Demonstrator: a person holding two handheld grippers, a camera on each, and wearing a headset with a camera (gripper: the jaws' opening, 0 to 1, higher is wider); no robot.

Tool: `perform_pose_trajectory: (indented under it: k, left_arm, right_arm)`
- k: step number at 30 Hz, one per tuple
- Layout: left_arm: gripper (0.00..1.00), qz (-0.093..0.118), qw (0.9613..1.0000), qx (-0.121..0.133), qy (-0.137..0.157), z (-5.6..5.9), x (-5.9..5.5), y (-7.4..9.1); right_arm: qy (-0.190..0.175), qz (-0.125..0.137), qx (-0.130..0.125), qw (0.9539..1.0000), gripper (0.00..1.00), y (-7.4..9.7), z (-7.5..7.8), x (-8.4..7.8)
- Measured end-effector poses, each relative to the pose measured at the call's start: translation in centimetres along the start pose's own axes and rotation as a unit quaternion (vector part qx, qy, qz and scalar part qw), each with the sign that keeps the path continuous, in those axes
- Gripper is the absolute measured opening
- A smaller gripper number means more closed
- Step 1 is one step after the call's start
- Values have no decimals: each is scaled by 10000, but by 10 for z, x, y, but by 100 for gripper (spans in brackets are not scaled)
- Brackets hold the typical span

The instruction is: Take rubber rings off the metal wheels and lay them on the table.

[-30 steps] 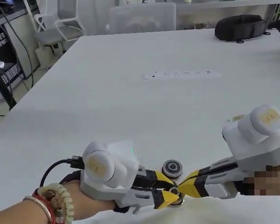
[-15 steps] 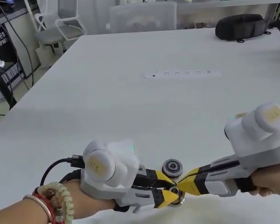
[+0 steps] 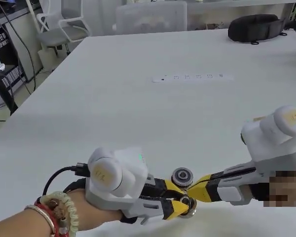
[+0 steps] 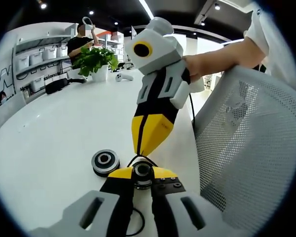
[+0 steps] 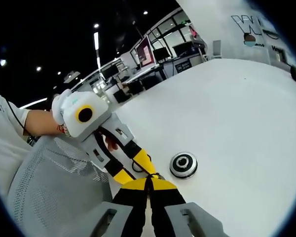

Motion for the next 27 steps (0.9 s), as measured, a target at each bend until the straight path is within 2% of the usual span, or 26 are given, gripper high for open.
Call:
perform_pose_trajectory:
  k: [16,23,27]
  left_arm:
    - [7,-73,9999,34,-69,-1,1,-1]
    - [8,-231,9997,-34,-55,-2,3,-1]
    - [8,-352,9994,-34,-67,-1,3,-2]
  right_arm:
    - [250,-355,-214,9988,0,-4,6,-11]
    - [-11,-383,-282,9989,0,-5,9,-14]
    - [-38,-383,-289,9988,0,-5,10,-14]
Point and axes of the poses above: the centre of the closed fingertips' face, and the gripper's own axes: y roughly backward along the fingers, z roughly to its right, x roughly out of its top, the point moved 2 cm from there along y, roughly backward along the fingers, and after that the axes turned 4 degrees about z, right-handed, at the moved point
